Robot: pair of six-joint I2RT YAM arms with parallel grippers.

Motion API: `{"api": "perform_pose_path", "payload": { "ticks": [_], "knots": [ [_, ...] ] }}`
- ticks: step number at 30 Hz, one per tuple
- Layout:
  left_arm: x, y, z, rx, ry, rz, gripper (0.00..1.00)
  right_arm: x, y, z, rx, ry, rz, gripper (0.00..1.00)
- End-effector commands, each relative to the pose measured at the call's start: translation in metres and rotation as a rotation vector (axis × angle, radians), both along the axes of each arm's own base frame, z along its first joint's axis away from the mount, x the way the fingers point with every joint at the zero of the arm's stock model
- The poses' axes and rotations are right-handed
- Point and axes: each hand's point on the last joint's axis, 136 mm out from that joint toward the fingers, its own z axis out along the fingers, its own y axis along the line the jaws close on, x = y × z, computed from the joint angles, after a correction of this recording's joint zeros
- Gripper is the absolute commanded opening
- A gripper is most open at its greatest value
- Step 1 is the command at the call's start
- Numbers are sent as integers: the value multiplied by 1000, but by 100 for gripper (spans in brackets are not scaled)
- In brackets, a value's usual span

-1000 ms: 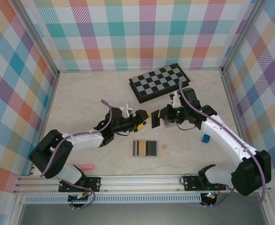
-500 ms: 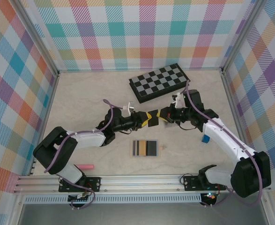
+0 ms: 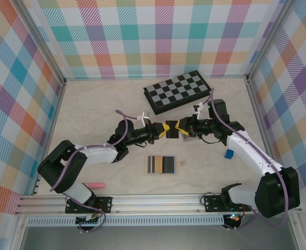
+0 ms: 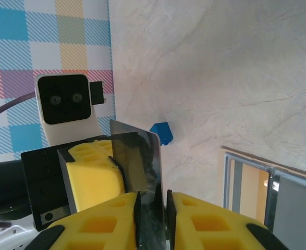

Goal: Put the credit cards into the card holder

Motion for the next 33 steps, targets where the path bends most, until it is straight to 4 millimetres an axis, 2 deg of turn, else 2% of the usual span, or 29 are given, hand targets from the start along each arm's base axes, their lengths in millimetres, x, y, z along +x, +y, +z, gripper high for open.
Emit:
{"api": "perform_pose_path", "payload": {
  "ticks": [1,4,8,9,12,13,15,18,21,24,29,33],
  "knots": [
    [0,0,13,-46,-31,-9,0,-2,6,1,51,-8,55,22],
    [0,0,13,-47,-29,-10,0,-3,9,5,79,-14,77,16],
    [1,2,-1,1,0,6,0,-3,5,3,44,-24,67,8],
    [0,4,-8,33,14,13,14,-3,2,0,15,-25,55,7],
    [-4,16,-38,174,73,45,45,-3,-13,-18,-113,-13,7,6],
    [-6,22,-50,239,93,57,51,-4,-18,-24,-154,-10,-7,6],
    [-13,39,-73,390,126,89,58,-8,-28,-38,-220,-1,-25,6],
    [-27,71,-97,596,151,129,67,-18,-37,-60,-324,17,-45,4],
    [-37,93,-108,708,159,149,72,-30,-39,-77,-431,1,-42,5],
    [-46,105,-119,764,178,150,74,-40,-37,-90,-521,-21,-38,5],
    [-54,107,-134,797,208,129,75,-50,-26,-101,-638,-69,-7,3],
    [-56,106,-138,805,209,123,75,-53,-24,-108,-691,-90,-8,4]
  ]
}}
